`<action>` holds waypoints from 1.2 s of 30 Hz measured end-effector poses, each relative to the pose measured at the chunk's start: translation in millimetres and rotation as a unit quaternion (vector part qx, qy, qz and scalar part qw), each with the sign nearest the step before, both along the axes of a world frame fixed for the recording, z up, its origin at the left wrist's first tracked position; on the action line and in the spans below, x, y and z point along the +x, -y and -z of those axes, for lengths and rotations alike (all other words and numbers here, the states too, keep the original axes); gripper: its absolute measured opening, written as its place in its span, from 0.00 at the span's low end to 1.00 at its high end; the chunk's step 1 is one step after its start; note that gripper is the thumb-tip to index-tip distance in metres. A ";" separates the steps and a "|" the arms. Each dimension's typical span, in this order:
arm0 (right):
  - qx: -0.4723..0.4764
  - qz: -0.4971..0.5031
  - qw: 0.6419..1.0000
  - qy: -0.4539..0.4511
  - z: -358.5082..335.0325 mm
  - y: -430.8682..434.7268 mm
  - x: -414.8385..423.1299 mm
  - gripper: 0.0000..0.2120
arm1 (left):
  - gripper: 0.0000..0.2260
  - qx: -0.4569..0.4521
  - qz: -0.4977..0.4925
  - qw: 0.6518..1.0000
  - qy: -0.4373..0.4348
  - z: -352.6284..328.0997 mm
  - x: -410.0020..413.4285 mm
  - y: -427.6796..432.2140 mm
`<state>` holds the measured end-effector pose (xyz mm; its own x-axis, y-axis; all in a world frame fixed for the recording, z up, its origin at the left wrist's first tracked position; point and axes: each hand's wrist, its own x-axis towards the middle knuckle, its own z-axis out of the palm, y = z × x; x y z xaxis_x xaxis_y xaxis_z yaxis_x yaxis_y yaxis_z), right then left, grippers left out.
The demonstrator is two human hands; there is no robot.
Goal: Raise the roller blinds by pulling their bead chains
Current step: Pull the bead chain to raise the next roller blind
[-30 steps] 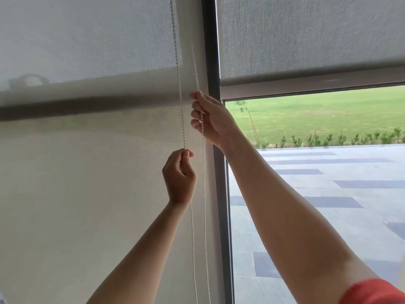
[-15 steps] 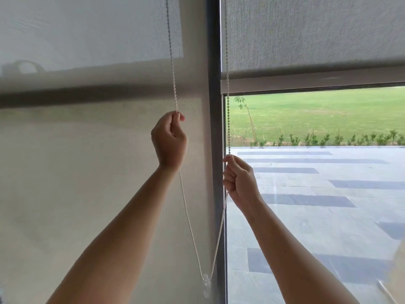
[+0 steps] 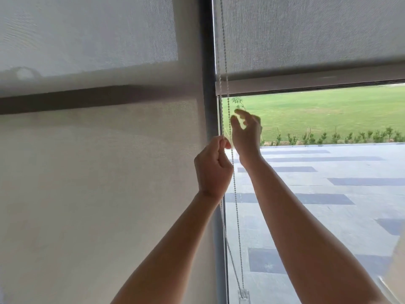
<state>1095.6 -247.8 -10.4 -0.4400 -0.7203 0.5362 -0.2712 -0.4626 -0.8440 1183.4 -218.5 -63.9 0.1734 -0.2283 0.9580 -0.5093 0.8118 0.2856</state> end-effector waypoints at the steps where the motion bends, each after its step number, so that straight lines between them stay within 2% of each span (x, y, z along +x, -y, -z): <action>1: -0.055 -0.040 0.998 0.014 -20.5 -10.9 0.2 0.12 | 0.11 -0.002 0.006 1.000 0.002 5.7 -2.0 -1.5; 2: -0.096 -0.147 0.983 0.053 -41.5 -22.6 0.7 0.12 | 0.11 0.000 0.011 1.000 0.005 12.5 -3.7 -3.0; 4: -0.135 -0.370 0.911 0.123 -73.7 -44.6 3.0 0.12 | 0.12 0.016 0.012 1.000 0.018 29.7 -6.9 -6.3; 5: -0.145 -0.403 0.895 0.125 -84.4 -51.8 5.6 0.12 | 0.11 0.026 0.010 0.999 0.027 39.9 -7.9 -8.0; 12: -0.107 -0.345 0.925 0.118 -78.4 -60.3 8.9 0.12 | 0.09 0.130 0.036 0.985 0.105 118.2 -6.2 -25.4; 17: -0.194 -0.323 0.918 0.127 -128.2 -68.3 3.1 0.11 | 0.13 0.178 0.059 0.965 0.183 164.4 -6.8 -40.7; 20: -0.211 -0.300 0.921 0.131 -136.8 -73.7 -4.0 0.14 | 0.13 0.194 0.059 0.957 0.207 173.9 -1.6 -44.2; 22: -0.244 -0.265 0.927 0.108 -130.1 -78.7 -7.2 0.13 | 0.11 0.191 0.054 0.952 0.231 169.4 4.0 -39.2; 25: -0.293 -0.265 0.914 0.090 -122.4 -86.0 -7.1 0.13 | 0.08 0.199 0.032 0.940 0.274 156.2 9.8 -33.7; 29: -0.270 -0.254 0.924 0.095 -96.8 -85.6 -8.0 0.14 | 0.08 0.193 -0.019 0.927 0.322 130.5 18.0 -23.1; 33: -0.208 -0.205 0.950 0.108 -43.6 -75.0 -10.9 0.13 | 0.21 0.239 0.002 0.927 0.289 77.6 22.2 -13.2; 36: -0.177 -0.171 0.965 0.092 7.8 -67.3 -12.8 0.16 | 0.20 0.216 0.044 0.953 0.207 22.8 21.3 -14.0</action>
